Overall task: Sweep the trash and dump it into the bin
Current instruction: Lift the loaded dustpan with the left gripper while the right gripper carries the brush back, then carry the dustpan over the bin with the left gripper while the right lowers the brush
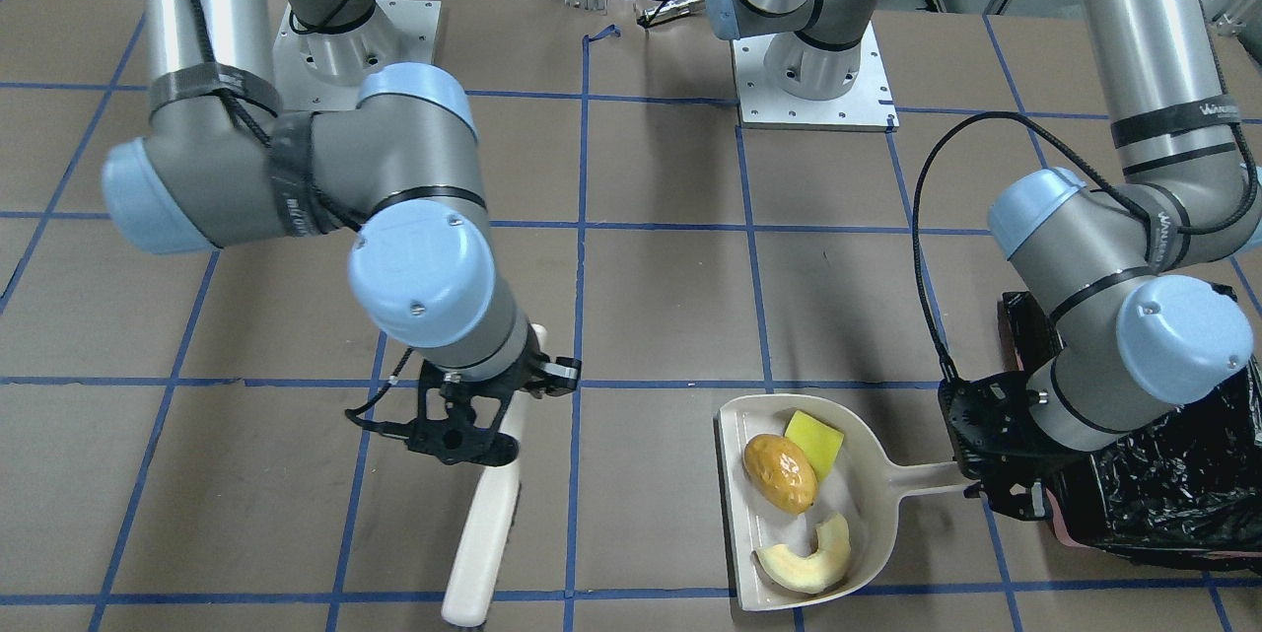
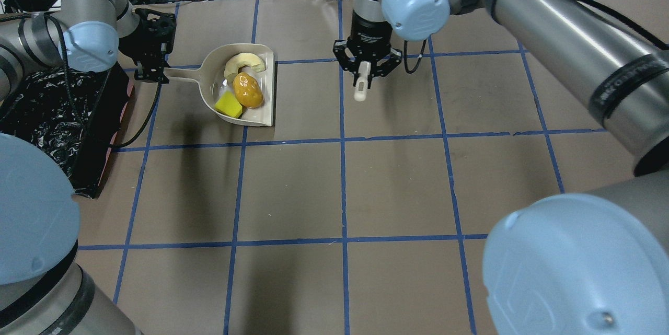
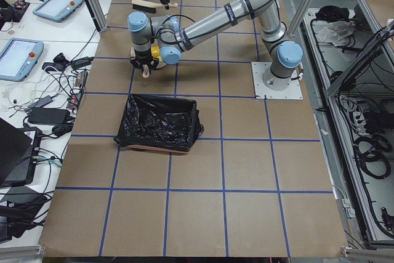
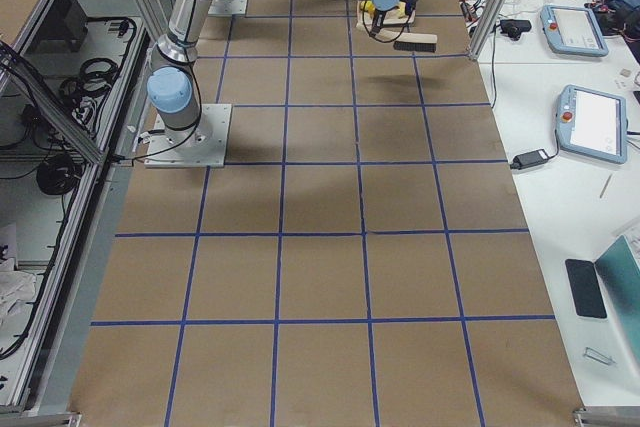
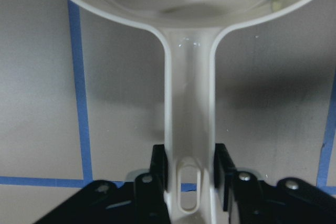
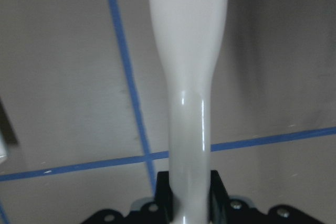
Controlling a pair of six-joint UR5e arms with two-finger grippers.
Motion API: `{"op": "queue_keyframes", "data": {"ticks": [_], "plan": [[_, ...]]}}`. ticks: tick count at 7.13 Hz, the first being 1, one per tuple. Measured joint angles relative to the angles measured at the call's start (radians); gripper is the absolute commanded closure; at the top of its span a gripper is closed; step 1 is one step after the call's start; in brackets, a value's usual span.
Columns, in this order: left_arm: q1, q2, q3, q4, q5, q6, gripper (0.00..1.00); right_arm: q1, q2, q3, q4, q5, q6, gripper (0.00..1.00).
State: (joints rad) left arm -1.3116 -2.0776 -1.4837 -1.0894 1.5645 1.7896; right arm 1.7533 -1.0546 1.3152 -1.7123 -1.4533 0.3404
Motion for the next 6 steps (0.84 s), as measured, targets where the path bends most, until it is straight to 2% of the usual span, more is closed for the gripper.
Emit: {"op": "queue_keyframes", "data": {"ticks": [2, 4, 6], "plan": [[0.061, 0.04, 0.035, -0.082, -0.035, 0.008, 1.0, -0.157, -0.087, 0.097, 0.009, -0.063, -0.224, 1.0], [0.134, 0.087, 0.049, -0.137, -0.065, 0.012, 1.0, -0.299, -0.142, 0.169, 0.007, -0.087, -0.409, 1.0], [0.218, 0.131, 0.072, -0.203, -0.067, 0.048, 1.0, -0.386, -0.171, 0.229, -0.013, -0.141, -0.541, 1.0]]}}
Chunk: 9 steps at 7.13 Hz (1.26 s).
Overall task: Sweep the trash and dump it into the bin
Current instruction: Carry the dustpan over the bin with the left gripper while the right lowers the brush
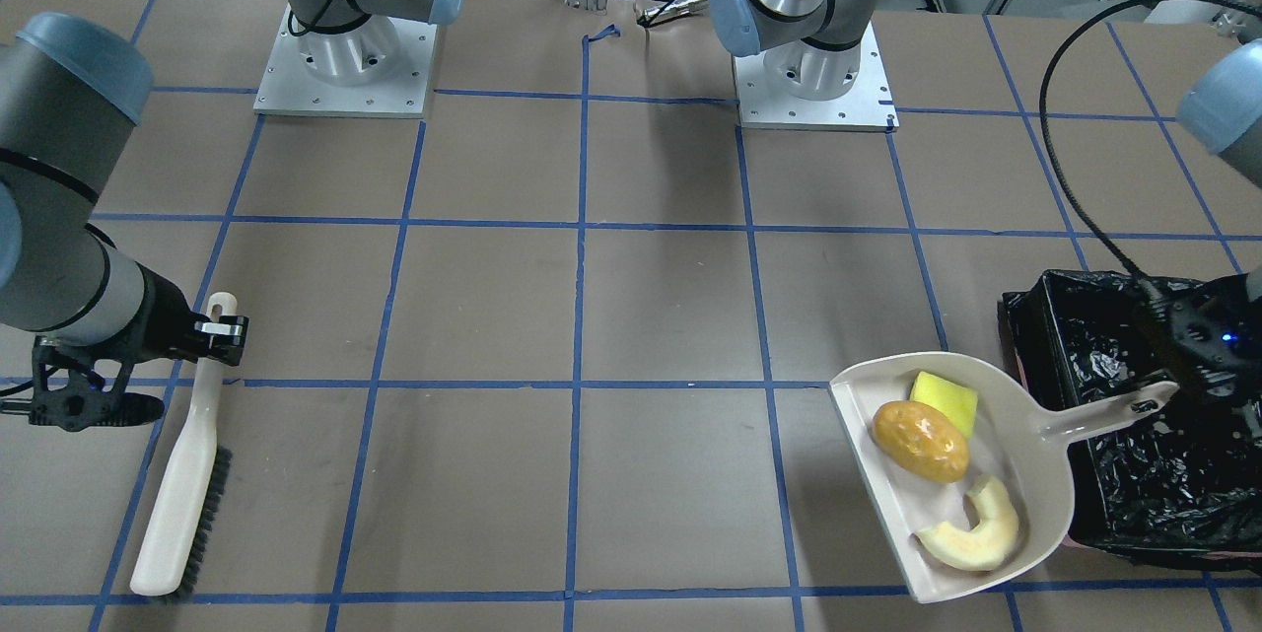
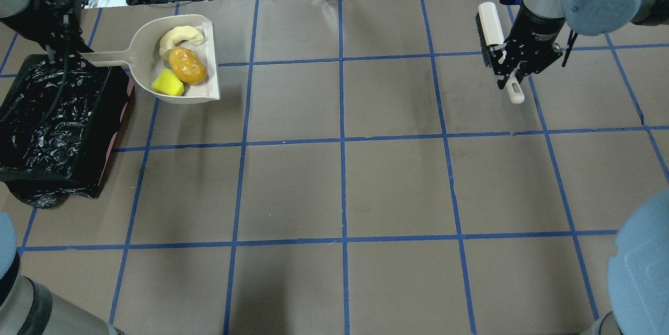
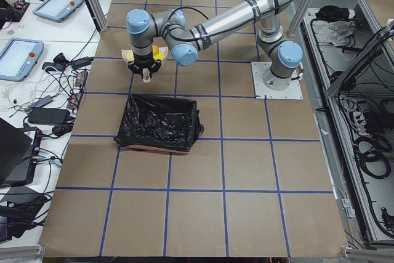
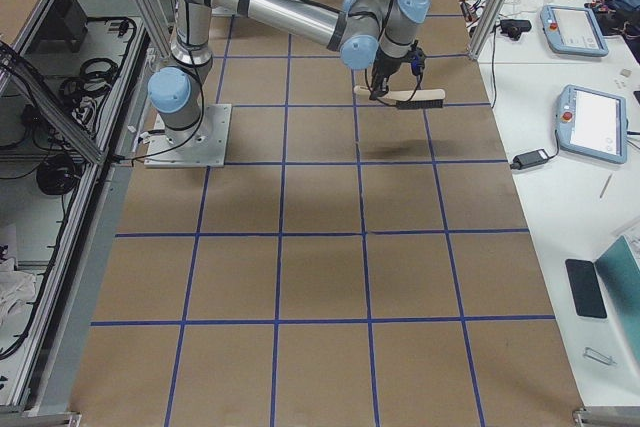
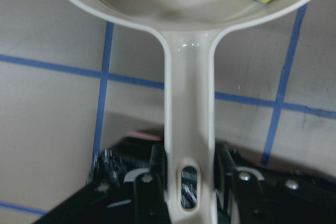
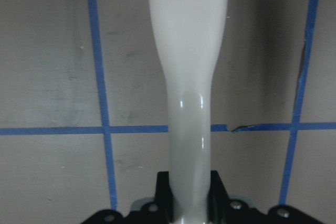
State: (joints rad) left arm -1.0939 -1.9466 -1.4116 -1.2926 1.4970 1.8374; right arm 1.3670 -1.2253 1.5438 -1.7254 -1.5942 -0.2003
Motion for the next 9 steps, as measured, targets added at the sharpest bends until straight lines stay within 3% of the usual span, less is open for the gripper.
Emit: {"op": "queue_keyframes", "data": {"ticks": [5, 9], "plan": [[0.246, 0.031, 0.019, -0.036, 0.001, 0.097, 1.0, -0.13, 0.0, 0.158, -0.193, -0.018, -0.149, 1.0], [0.354, 0.003, 0.068, -0.046, 0.05, 0.265, 1.0, -0.168, 0.04, 0.192, -0.264, -0.017, -0.208, 1.0]]}}
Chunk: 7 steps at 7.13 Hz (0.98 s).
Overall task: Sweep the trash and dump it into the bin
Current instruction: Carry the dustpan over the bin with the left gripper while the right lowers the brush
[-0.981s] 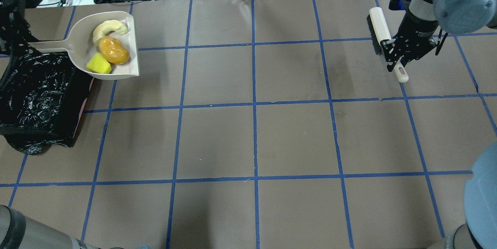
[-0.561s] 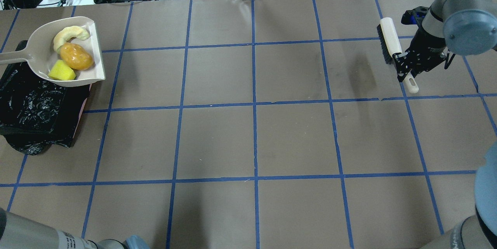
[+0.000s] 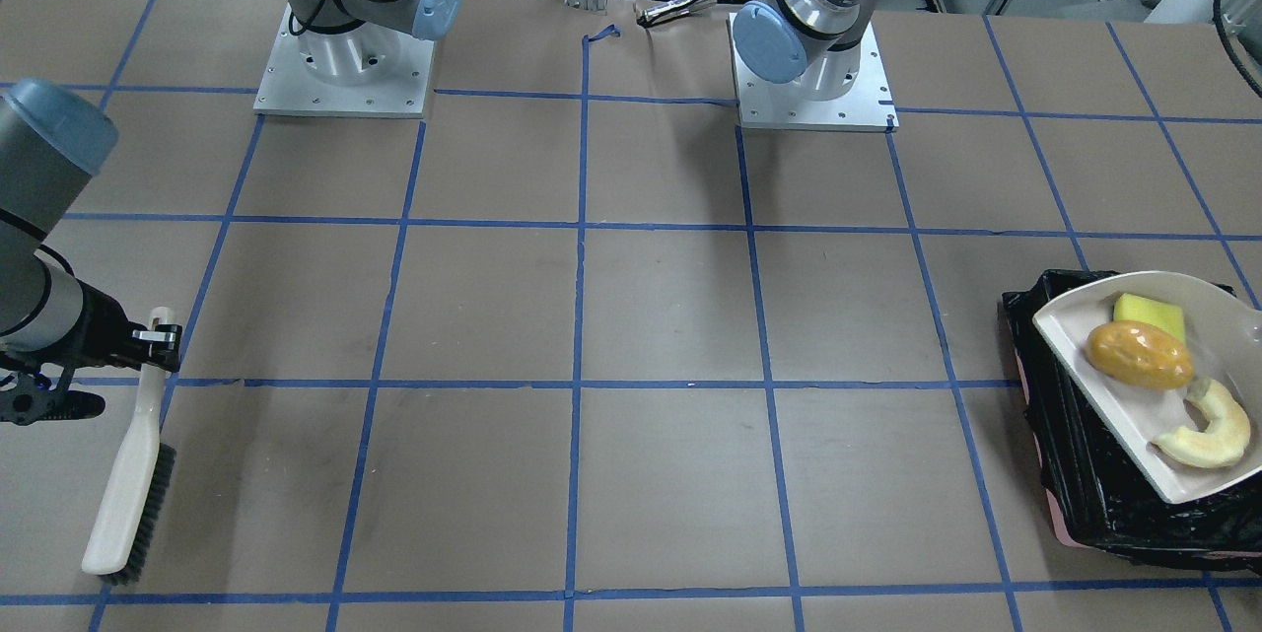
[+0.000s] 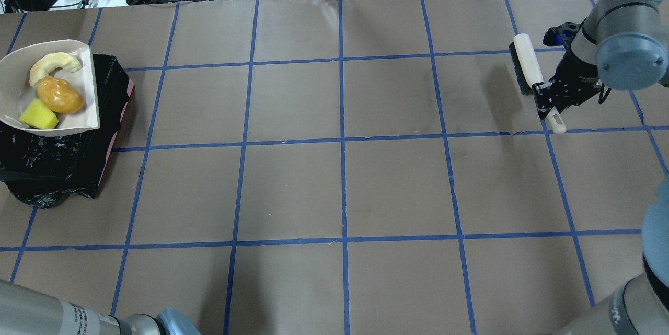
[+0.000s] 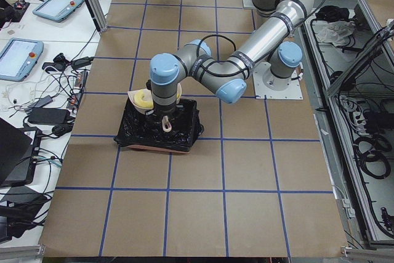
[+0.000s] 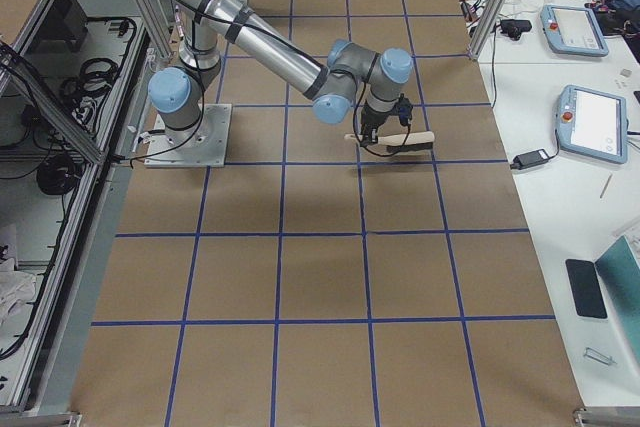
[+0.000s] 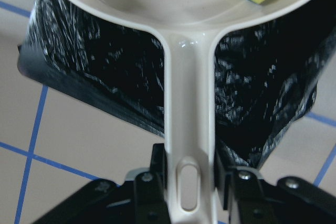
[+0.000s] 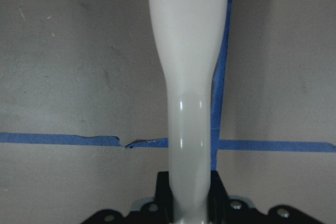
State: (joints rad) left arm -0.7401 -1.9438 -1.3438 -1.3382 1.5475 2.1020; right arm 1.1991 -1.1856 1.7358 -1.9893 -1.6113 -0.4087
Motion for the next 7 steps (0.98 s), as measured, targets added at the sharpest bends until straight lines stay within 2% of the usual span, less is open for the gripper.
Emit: {"op": "queue_keyframes", "data": {"ticks": [5, 6, 7], "plan": [[0.066, -0.049, 0.057, 0.007, 0.107, 0.211, 1.0, -0.006, 0.025, 0.001, -0.002, -0.001, 0.007, 1.0], [0.069, -0.056, 0.065, 0.01, 0.124, 0.233, 1.0, -0.006, 0.025, 0.001, -0.001, -0.002, 0.008, 0.67], [0.068, -0.061, 0.077, 0.011, 0.142, 0.242, 1.0, -0.006, 0.025, 0.001, 0.0, -0.003, 0.009, 0.53]]}}
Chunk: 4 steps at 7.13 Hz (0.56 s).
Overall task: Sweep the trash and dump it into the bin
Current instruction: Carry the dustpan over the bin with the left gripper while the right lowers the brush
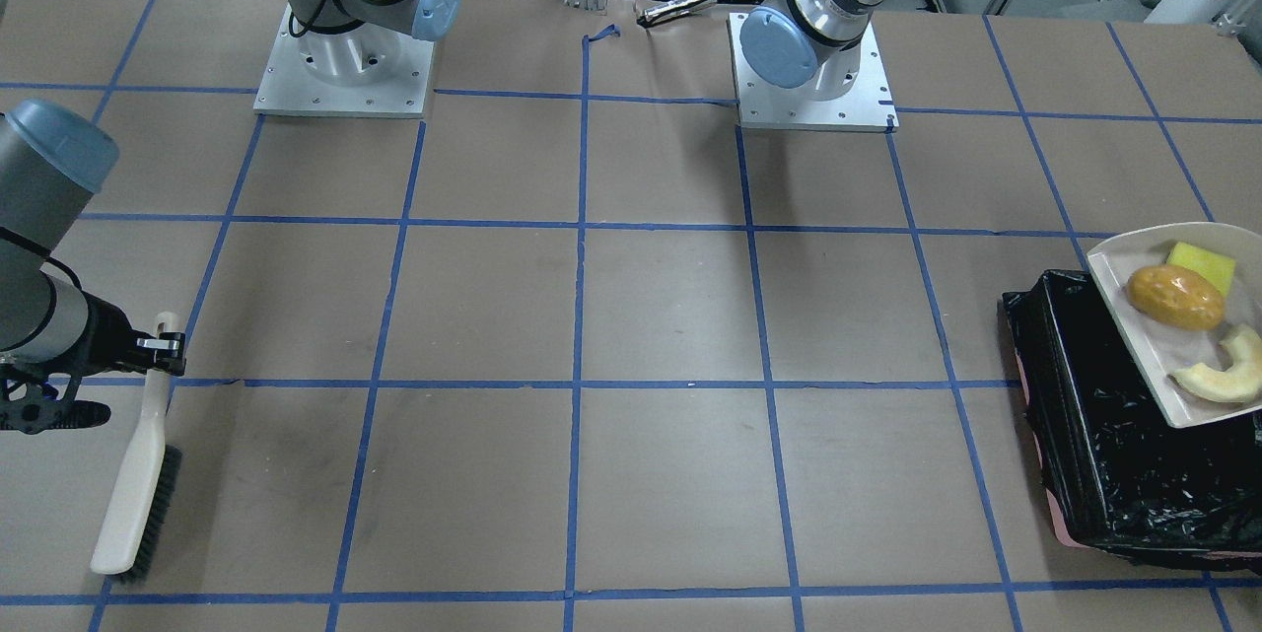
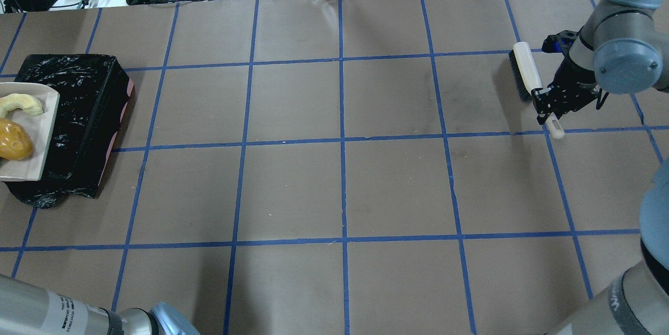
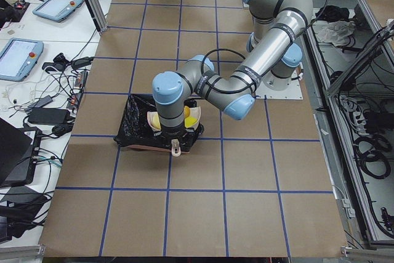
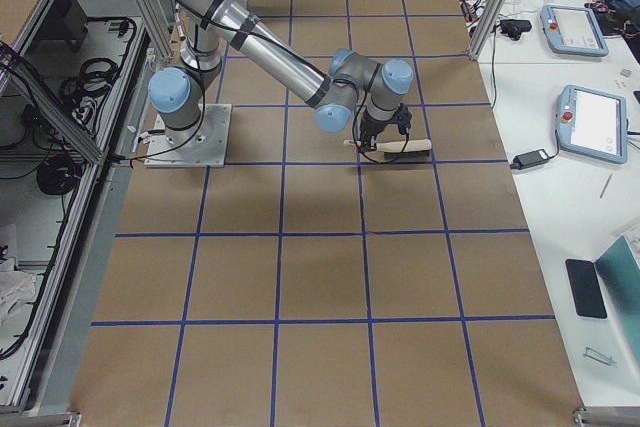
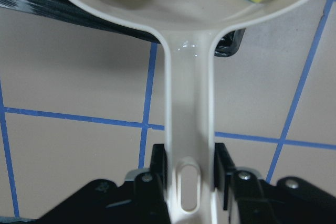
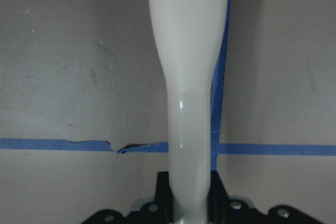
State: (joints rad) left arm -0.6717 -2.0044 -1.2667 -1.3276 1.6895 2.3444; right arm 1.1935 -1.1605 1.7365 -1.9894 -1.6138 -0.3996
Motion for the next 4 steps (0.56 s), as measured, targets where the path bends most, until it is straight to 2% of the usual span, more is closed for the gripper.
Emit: {"op": "queue_keyframes", "data": {"ticks": [1, 3, 4], "plan": [[-0.002, -0.003, 0.009, 0.0, 0.021, 0.011, 1.0, 0.0, 0.0, 0.0, 0.001, 0.0, 0.0, 0.39], [-0.01, -0.013, 0.026, 0.002, 0.058, 0.033, 1.0, 0.0, -0.001, -0.001, 0.001, -0.001, 0.001, 0.0], [-0.023, -0.02, 0.04, 0.001, 0.085, 0.036, 1.0, 0.0, -0.002, -0.004, -0.001, -0.002, 0.002, 0.0]]}}
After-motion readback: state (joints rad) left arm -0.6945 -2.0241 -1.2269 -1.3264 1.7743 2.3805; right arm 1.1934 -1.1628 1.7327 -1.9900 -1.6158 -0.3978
